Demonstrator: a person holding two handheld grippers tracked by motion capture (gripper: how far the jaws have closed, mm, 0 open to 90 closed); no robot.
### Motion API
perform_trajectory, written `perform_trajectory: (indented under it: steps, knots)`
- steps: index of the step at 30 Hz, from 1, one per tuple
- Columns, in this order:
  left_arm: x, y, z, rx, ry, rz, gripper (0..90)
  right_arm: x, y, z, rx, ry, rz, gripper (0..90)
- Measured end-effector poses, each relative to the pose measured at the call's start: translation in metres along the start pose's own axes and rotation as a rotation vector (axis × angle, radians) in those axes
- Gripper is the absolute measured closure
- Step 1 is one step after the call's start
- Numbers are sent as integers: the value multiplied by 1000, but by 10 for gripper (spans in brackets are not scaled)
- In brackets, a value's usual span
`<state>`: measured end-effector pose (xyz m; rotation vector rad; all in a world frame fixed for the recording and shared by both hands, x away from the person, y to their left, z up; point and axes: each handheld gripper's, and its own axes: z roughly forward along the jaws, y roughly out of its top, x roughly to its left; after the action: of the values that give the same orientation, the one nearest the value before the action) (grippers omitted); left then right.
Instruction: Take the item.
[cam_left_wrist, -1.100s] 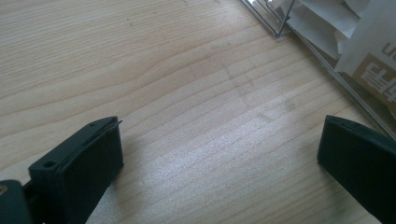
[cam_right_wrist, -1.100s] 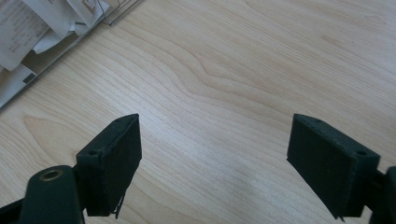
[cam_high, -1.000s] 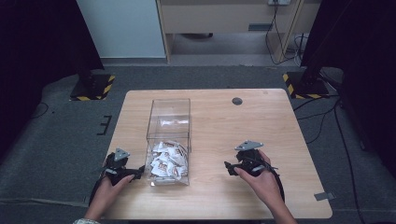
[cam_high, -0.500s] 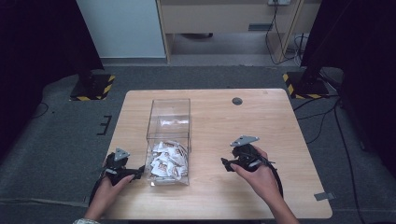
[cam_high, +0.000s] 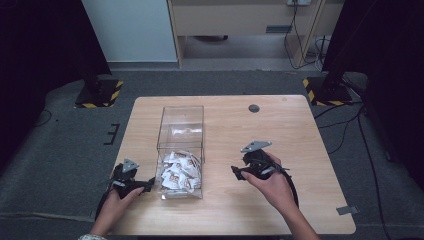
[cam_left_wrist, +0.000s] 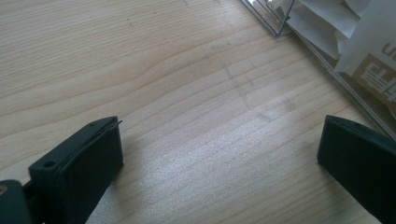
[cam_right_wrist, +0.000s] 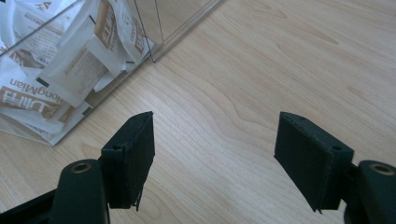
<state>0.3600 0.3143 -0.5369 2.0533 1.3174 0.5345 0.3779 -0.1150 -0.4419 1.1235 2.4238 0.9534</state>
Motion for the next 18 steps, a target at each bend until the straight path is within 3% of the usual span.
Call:
perform_trajectory:
  steps: [6,18]
  knots:
    - [0,0,0,0,0,0,0,5,7,-1,-15,4,1,258]
    - [0,0,0,0,0,0,0,17,23,-4,-32,36,-49,315]
